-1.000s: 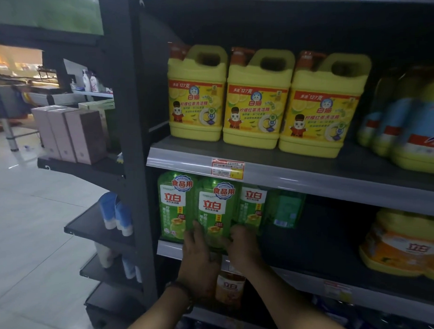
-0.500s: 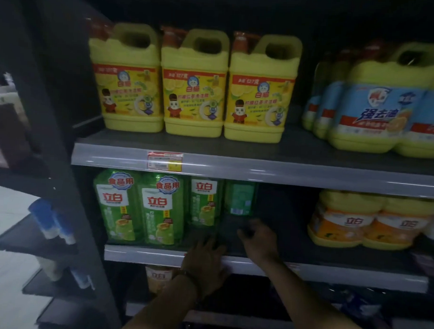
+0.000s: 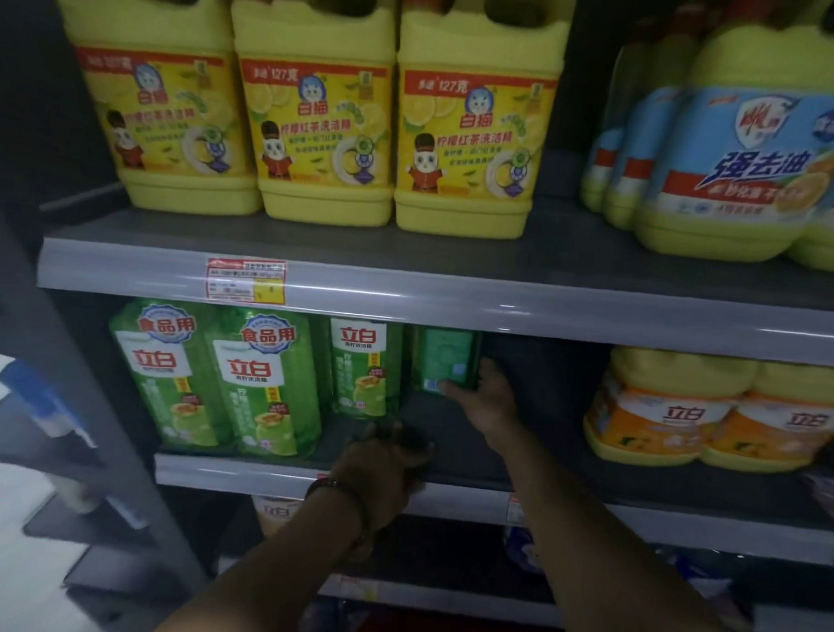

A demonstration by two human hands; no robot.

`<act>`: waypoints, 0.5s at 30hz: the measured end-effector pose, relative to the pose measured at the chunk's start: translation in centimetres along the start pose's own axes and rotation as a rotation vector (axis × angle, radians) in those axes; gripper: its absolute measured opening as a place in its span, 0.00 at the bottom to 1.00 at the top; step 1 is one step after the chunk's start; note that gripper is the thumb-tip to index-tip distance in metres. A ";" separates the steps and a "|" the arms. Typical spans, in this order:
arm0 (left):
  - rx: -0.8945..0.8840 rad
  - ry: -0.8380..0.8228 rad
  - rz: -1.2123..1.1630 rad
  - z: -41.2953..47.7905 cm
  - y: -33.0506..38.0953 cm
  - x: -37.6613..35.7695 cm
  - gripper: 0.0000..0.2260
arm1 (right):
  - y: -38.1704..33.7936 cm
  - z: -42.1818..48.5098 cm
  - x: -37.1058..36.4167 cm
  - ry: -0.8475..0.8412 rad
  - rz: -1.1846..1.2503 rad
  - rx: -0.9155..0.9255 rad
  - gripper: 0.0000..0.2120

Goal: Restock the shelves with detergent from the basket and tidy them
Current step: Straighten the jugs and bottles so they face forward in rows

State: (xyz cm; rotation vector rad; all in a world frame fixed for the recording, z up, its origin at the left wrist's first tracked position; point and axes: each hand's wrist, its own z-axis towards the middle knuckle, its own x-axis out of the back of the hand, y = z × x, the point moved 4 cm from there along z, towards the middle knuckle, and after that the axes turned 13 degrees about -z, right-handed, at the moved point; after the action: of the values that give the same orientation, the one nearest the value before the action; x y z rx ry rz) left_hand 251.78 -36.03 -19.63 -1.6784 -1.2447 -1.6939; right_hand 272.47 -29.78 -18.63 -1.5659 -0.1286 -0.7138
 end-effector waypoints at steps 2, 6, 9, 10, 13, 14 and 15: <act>-0.025 0.007 0.004 -0.4 0.5 0.6 0.29 | 0.0 0.8 0.4 -0.036 -0.003 -0.002 0.22; -0.013 -0.007 -0.052 -0.4 0.4 0.6 0.26 | 0.1 1.7 0.2 -0.054 -0.009 0.004 0.25; -0.024 0.005 -0.076 -0.3 0.3 0.5 0.26 | 0.3 1.7 -0.2 -0.072 -0.049 -0.009 0.30; -0.024 0.007 -0.073 -0.3 0.3 0.5 0.26 | 0.4 1.5 -0.3 -0.074 -0.070 -0.013 0.32; -0.005 -0.014 -0.062 -0.3 0.5 0.5 0.26 | 1.4 0.8 -0.3 -0.068 -0.131 -0.031 0.40; 0.009 -0.026 -0.064 -0.4 0.5 0.4 0.26 | 2.0 0.8 -0.2 -0.069 -0.150 -0.028 0.42; 0.019 -0.033 -0.071 -0.4 0.4 0.3 0.27 | 2.4 0.5 -0.1 -0.077 -0.168 -0.022 0.43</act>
State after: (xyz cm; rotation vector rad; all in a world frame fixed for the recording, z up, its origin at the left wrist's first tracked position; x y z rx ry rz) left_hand 251.90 -36.45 -19.14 -1.6766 -1.3460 -1.6960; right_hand 273.76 -29.61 -20.75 -1.6176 -0.3132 -0.7878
